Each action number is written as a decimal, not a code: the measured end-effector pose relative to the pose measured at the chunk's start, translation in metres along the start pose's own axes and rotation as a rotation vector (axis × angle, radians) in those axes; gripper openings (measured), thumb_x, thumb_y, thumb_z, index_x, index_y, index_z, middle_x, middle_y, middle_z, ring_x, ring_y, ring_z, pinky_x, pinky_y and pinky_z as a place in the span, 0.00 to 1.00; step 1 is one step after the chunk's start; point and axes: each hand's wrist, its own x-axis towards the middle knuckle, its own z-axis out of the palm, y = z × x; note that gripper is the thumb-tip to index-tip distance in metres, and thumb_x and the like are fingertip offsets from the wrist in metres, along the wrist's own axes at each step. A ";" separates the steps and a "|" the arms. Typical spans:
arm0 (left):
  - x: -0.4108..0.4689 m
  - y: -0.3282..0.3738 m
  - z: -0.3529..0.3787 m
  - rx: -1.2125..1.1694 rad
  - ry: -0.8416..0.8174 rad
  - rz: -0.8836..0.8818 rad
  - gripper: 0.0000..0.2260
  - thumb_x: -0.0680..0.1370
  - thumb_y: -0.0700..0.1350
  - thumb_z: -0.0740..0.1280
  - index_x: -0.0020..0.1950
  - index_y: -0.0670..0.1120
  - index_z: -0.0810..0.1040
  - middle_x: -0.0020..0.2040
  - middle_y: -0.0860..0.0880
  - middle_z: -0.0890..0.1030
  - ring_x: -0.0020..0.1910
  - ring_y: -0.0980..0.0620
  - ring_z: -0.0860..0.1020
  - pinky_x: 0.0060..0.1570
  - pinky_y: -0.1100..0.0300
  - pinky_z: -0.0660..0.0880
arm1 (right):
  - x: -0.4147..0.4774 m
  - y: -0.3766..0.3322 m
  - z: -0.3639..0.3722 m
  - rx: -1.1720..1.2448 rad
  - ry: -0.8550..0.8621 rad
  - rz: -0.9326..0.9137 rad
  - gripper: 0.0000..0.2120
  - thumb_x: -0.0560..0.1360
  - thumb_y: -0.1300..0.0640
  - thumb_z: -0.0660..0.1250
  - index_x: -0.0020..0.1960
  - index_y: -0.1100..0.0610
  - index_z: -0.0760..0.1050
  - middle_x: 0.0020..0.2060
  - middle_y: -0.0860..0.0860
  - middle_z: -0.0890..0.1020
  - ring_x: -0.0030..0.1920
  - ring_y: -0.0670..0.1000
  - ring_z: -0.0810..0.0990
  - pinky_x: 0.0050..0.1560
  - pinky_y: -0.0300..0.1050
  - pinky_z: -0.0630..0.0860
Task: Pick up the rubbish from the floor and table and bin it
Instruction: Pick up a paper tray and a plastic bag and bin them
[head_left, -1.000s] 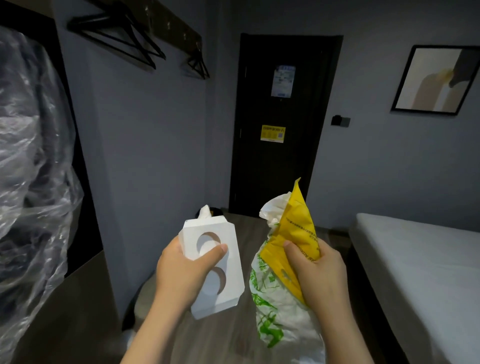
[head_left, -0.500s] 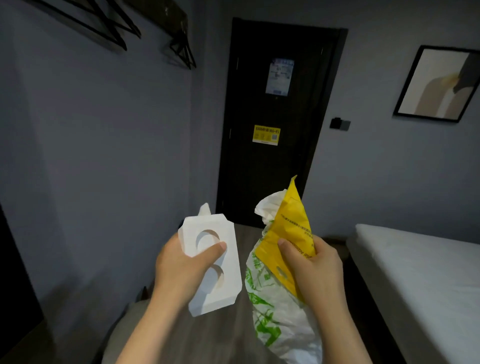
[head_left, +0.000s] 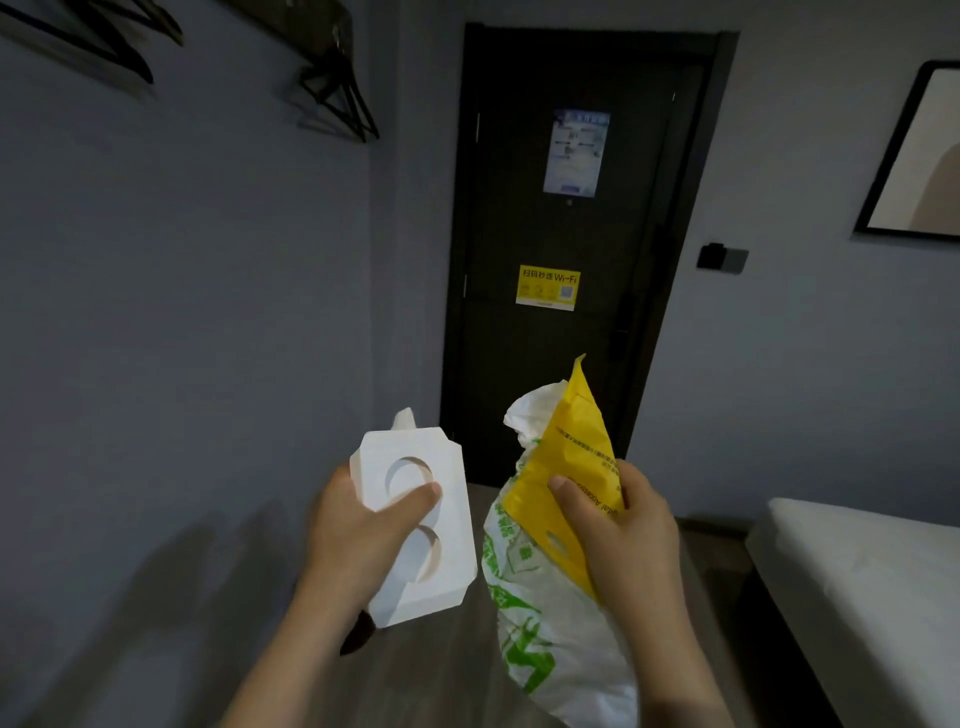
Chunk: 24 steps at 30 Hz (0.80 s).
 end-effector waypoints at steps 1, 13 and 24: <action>0.016 -0.001 0.010 -0.004 0.011 0.004 0.11 0.68 0.46 0.75 0.46 0.54 0.77 0.41 0.57 0.81 0.37 0.62 0.79 0.27 0.69 0.68 | 0.018 0.005 0.003 -0.003 -0.006 -0.013 0.05 0.72 0.51 0.71 0.40 0.50 0.76 0.34 0.48 0.81 0.35 0.45 0.79 0.33 0.43 0.76; 0.191 -0.047 0.092 -0.013 -0.019 -0.017 0.09 0.68 0.46 0.75 0.44 0.55 0.78 0.38 0.60 0.82 0.36 0.63 0.80 0.29 0.66 0.70 | 0.181 0.092 0.087 -0.039 -0.047 0.034 0.05 0.74 0.53 0.67 0.39 0.50 0.75 0.32 0.49 0.79 0.35 0.43 0.77 0.31 0.40 0.71; 0.390 -0.091 0.123 -0.034 -0.050 -0.099 0.10 0.68 0.46 0.76 0.47 0.52 0.80 0.42 0.52 0.84 0.42 0.54 0.82 0.35 0.60 0.74 | 0.337 0.136 0.212 -0.140 -0.123 0.061 0.08 0.72 0.50 0.72 0.37 0.41 0.75 0.34 0.41 0.80 0.37 0.42 0.79 0.34 0.42 0.75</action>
